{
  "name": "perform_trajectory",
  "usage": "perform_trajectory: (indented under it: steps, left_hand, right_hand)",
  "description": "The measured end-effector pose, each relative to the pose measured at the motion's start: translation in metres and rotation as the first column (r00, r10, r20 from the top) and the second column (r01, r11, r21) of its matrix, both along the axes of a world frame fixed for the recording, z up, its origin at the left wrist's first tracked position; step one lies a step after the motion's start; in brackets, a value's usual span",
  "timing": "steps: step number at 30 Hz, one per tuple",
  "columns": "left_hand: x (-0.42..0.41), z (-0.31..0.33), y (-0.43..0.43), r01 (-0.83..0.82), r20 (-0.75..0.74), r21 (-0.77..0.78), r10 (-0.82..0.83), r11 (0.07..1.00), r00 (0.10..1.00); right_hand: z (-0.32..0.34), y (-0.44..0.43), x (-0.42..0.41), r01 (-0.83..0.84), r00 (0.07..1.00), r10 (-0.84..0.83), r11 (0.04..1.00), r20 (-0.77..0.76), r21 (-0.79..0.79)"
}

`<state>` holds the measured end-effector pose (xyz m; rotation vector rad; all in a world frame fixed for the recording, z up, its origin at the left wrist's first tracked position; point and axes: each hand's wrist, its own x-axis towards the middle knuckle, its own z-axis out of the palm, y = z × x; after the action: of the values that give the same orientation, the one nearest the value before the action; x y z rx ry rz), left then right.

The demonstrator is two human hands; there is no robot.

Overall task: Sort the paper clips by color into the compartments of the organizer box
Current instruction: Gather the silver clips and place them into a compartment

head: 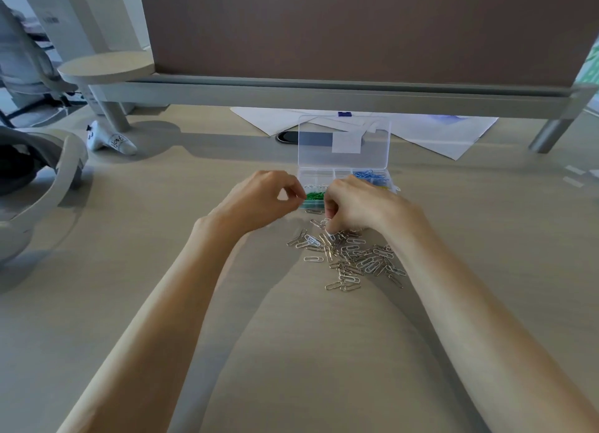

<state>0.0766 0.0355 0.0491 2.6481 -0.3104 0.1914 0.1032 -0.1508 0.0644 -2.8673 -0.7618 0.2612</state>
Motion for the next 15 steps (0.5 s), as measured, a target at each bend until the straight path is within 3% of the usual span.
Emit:
perform_trajectory:
  steps: [4,10,15]
  left_hand:
    - [-0.015,0.008,-0.005,0.204,-0.294,-0.036,-0.206,0.978,0.933]
    - [-0.015,0.004,-0.006,0.246,-0.37,0.012,-0.224,0.969,0.902]
    - [-0.013,0.002,-0.008,0.192,-0.337,0.049,-0.165,0.98,0.927]
  right_hand:
    - [0.001,-0.003,-0.001,0.0,1.0,0.0,1.0,-0.001,0.03]
    - [0.009,-0.015,0.006,0.022,1.0,-0.026,0.981,0.014,0.191]
    - [0.007,-0.013,0.016,0.007,0.975,-0.087,0.931,0.203,0.365]
